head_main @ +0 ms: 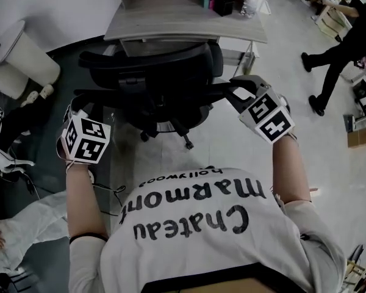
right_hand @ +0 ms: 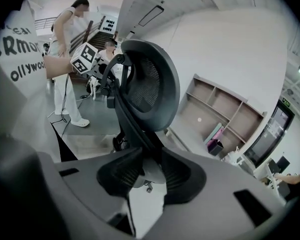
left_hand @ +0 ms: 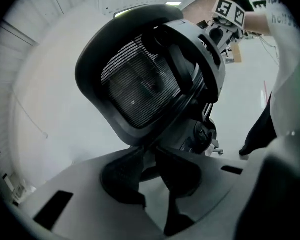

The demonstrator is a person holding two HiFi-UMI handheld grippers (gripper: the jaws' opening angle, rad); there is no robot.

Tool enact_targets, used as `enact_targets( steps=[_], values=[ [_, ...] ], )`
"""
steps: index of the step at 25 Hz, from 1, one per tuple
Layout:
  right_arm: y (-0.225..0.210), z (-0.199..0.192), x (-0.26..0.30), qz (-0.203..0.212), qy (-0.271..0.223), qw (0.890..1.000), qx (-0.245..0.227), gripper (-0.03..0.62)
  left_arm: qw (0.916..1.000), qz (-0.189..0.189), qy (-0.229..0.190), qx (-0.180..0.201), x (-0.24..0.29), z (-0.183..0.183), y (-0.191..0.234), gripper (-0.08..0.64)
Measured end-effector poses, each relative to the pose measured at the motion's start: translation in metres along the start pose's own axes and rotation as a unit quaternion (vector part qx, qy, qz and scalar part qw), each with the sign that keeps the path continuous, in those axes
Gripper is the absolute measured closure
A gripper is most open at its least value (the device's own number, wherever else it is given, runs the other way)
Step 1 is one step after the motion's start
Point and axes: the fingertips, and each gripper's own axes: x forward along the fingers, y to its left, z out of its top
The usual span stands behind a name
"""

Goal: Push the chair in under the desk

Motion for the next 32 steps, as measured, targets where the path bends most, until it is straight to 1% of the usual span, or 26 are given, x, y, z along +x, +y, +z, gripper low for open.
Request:
enact_targets(
  steps=[3, 7, 10, 12, 15, 17, 19, 22, 25, 27, 29, 31, 32],
  values=[
    [0.002, 0.014, 0.015, -0.012, 0.007, 1.0, 0.007, 0.466, 0.9999, -0.004, -0.002, 0.01, 0.016, -0.007, 0.02, 0.48],
    [0.006, 0.015, 0.023, -0.021, 0.017, 1.0, 0.0, 0.463, 0.9999, 0.009, -0.003, 0.012, 0.03, -0.008, 0.029, 0.482],
    [0.008, 0.022, 0.033, -0.035, 0.024, 0.999, -0.005, 0.428, 0.9995, 0.021, -0.007, 0.023, 0.041, -0.009, 0.04, 0.485],
    [0.008, 0.036, 0.047, -0.044, 0.032, 0.999, -0.003, 0.408, 0.9996, 0.016, -0.022, 0.006, 0.051, -0.015, 0.057, 0.488],
    [0.002, 0.048, 0.063, -0.063, 0.051, 0.997, 0.003, 0.391, 0.997, -0.012, -0.06, -0.049, 0.06, -0.019, 0.071, 0.488],
    [-0.004, 0.043, 0.063, -0.076, 0.067, 0.995, 0.004, 0.417, 0.9941, -0.025, -0.08, -0.069, 0.057, -0.016, 0.068, 0.488],
    [-0.006, 0.039, 0.059, -0.077, 0.065, 0.995, 0.021, 0.406, 0.9946, -0.015, -0.084, -0.06, 0.052, -0.013, 0.063, 0.488],
    [-0.009, 0.037, 0.062, -0.077, 0.051, 0.993, 0.077, 0.377, 0.9948, -0.002, -0.09, -0.047, 0.054, -0.015, 0.064, 0.488],
    [-0.017, 0.034, 0.066, -0.093, 0.034, 0.986, 0.133, 0.332, 0.9927, -0.004, -0.104, -0.061, 0.056, -0.02, 0.069, 0.488],
    [-0.02, 0.031, 0.063, -0.109, 0.023, 0.982, 0.151, 0.307, 0.9896, -0.01, -0.116, -0.085, 0.049, -0.018, 0.063, 0.488],
    [-0.023, 0.028, 0.057, -0.122, 0.012, 0.978, 0.166, 0.312, 0.984, -0.017, -0.138, -0.112, 0.039, -0.008, 0.052, 0.489],
    [-0.022, 0.029, 0.052, -0.126, -0.004, 0.975, 0.183, 0.318, 0.9745, -0.029, -0.169, -0.145, 0.026, 0.005, 0.041, 0.489],
    [-0.018, 0.031, 0.05, -0.122, -0.013, 0.974, 0.191, 0.318, 0.9677, -0.038, -0.186, -0.166, 0.018, 0.011, 0.037, 0.489]
  ],
)
